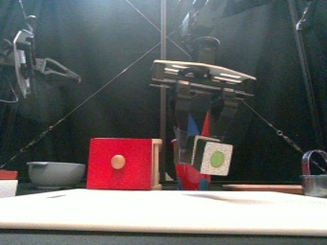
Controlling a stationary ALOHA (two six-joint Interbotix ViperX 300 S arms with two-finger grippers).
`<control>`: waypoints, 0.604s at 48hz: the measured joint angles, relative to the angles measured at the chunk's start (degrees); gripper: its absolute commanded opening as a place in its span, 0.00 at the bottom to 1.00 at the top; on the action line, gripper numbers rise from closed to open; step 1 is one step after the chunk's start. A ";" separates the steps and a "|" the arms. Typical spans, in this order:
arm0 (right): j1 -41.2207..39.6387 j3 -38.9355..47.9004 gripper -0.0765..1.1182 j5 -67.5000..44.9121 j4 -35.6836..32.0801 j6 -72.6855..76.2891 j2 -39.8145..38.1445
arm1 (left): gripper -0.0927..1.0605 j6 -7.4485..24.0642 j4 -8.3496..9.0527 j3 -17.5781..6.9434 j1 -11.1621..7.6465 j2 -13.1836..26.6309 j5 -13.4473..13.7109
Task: Place sushi on board then cut the sushi with the knife then place the pieces on the plate
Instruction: Grasp knife edge with left hand
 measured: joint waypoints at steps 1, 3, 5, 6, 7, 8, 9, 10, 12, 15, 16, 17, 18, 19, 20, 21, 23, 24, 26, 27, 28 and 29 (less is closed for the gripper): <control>0.00 -0.18 0.44 0.00 -0.09 0.00 0.00 | 0.13 0.00 0.00 0.00 0.00 0.00 -0.09; 0.09 -0.35 0.45 -0.26 -0.09 0.00 0.00 | 0.13 -0.09 0.00 0.00 0.09 0.00 -0.26; 0.09 -0.35 0.46 -0.97 -0.18 0.00 0.00 | 0.13 0.00 0.00 0.00 0.00 0.00 -0.35; 0.18 -0.35 0.47 -1.41 -0.09 0.00 0.00 | 0.13 -0.09 0.00 0.00 0.09 0.09 -0.35; 0.18 -0.44 0.49 -1.93 -0.18 0.00 0.00 | 0.13 -0.09 0.00 0.00 0.09 0.00 -0.35; 0.18 -0.35 0.50 -2.46 -0.09 0.00 0.09 | 0.13 -0.09 0.00 0.00 0.09 0.00 -0.35; 0.26 -0.35 0.53 -3.16 -0.09 0.00 0.09 | 0.13 0.00 0.00 0.09 0.09 0.09 -0.35; 0.35 -0.35 0.55 -3.78 -0.09 0.00 0.09 | 0.13 -0.09 0.00 0.09 0.09 0.00 -0.44; 0.53 -0.35 0.59 -4.66 -0.09 -0.09 0.09 | 0.13 0.00 0.00 0.09 0.09 0.00 -0.44; 0.79 -0.35 0.66 -6.68 0.00 0.00 0.18 | 0.13 -0.09 -0.09 0.18 0.00 0.09 -0.35; 0.88 -0.35 0.68 -7.12 0.00 0.00 0.18 | 0.13 -0.09 0.00 0.26 0.00 0.09 -0.44; 0.88 -0.35 0.70 -7.29 0.00 0.00 0.18 | 0.13 0.00 0.00 0.35 0.09 0.09 -0.44; 1.05 -0.35 0.72 -7.47 0.09 0.00 0.18 | 0.13 -0.09 0.00 0.44 0.09 0.09 -0.44; 1.05 -0.26 0.75 -7.56 0.18 0.00 0.18 | 0.13 0.00 0.00 0.53 0.09 0.09 -0.44; 1.14 -0.26 0.77 -7.56 0.44 0.09 0.18 | 0.13 0.00 0.00 0.53 0.09 0.00 -0.35; 1.14 -0.18 0.78 -7.56 0.70 0.18 0.18 | 0.13 -0.09 0.00 0.62 0.09 0.09 -0.44; 1.23 0.09 0.81 -7.38 1.41 0.35 0.18 | 0.13 0.00 0.00 0.62 0.00 0.00 -0.35; 1.32 0.35 0.81 -7.29 1.85 0.53 0.26 | 0.13 -0.09 0.00 0.70 0.09 0.00 -0.35; 1.32 0.53 0.82 -7.03 2.72 0.79 0.44 | 0.13 0.00 0.00 0.79 0.09 0.00 -0.35; 1.41 0.62 0.82 -6.86 3.08 1.05 0.53 | 0.13 -0.09 0.00 0.79 0.09 0.09 -0.44; 1.32 0.62 0.82 -6.59 3.52 1.23 0.62 | 0.13 0.00 0.00 0.79 0.09 0.00 -0.44; 1.32 0.70 0.82 -6.24 4.22 1.23 0.88 | 0.13 0.00 0.00 0.79 0.09 0.09 -0.44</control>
